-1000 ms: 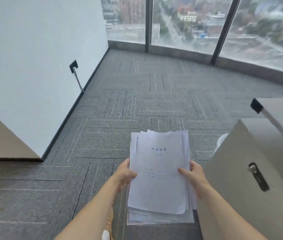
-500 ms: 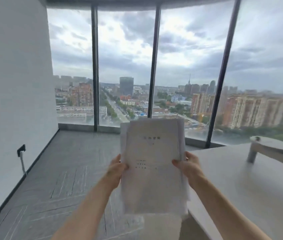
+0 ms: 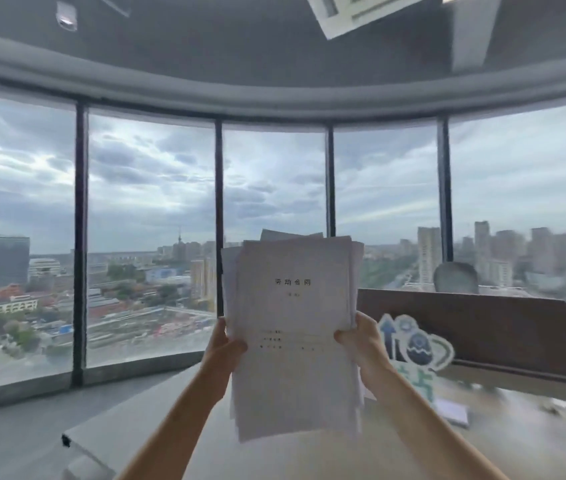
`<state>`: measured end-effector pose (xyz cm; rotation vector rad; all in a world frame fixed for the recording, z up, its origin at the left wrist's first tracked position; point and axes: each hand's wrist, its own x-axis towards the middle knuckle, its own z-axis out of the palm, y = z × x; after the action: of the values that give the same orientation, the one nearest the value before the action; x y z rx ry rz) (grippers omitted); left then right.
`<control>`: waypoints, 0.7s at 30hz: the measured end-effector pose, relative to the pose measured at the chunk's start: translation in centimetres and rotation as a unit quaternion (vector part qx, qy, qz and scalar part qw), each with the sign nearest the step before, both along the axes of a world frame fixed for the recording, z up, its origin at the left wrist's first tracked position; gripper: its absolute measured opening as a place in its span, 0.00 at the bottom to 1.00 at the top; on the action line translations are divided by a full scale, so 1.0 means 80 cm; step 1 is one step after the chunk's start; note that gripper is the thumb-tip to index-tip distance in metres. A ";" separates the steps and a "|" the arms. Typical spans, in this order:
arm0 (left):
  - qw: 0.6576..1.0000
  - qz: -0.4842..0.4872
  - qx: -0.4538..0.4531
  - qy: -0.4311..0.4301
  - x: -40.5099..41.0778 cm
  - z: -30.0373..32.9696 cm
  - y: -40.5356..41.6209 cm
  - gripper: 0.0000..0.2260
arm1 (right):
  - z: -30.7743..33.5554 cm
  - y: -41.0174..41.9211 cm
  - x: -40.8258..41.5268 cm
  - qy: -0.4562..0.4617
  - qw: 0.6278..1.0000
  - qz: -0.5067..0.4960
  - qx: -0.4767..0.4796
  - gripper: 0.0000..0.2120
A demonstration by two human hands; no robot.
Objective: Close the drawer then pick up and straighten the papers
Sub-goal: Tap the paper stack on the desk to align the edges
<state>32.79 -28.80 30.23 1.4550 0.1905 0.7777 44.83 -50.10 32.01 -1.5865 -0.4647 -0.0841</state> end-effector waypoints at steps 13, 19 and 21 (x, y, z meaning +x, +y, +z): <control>0.991 -0.092 0.057 0.074 0.153 -0.064 -0.127 0.23 | -0.093 -0.139 0.063 0.017 0.988 -0.153 0.022 0.26; 0.989 -0.094 0.045 0.103 0.223 -0.125 -0.124 0.18 | -0.135 -0.137 0.110 0.036 0.988 -0.152 0.013 0.22; 0.990 -0.091 0.035 0.098 0.244 -0.140 -0.117 0.16 | -0.145 -0.132 0.128 0.033 0.986 -0.160 0.018 0.21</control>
<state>52.29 -38.15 19.00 1.5920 0.1782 0.4960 55.06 -60.65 20.42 -1.6115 -0.1517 -0.2819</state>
